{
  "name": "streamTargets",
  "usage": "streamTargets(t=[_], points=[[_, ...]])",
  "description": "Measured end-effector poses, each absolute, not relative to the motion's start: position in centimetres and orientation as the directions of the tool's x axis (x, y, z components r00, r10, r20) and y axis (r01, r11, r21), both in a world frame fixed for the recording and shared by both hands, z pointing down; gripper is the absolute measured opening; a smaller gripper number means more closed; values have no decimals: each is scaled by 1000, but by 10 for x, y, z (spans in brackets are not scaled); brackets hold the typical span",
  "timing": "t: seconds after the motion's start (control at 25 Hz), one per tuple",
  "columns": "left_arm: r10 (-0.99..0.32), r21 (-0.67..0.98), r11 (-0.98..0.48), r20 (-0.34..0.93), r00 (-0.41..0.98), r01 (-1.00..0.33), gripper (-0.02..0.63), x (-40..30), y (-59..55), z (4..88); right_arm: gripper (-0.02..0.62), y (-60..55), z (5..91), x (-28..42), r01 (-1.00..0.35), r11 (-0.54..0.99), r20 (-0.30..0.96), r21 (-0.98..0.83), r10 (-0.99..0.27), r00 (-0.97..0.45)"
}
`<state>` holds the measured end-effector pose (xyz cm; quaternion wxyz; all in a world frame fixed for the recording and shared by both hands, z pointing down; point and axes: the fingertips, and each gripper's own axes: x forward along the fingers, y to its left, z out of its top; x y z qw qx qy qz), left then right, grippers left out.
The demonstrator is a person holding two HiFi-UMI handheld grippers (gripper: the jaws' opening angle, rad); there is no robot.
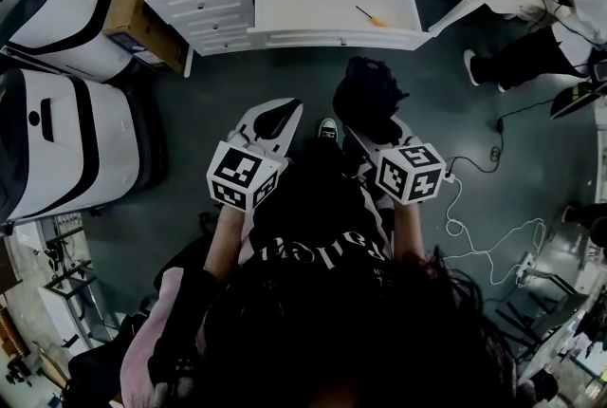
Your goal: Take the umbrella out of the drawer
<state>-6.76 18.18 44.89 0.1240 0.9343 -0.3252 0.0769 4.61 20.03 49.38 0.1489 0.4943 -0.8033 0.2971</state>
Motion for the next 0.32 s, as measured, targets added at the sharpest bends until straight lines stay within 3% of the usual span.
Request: streamTargets(t=[0.32], points=[[-582, 179, -764, 222, 782, -620, 14, -63, 178, 446, 275, 198, 495, 45, -880, 336, 539, -334, -698, -471]])
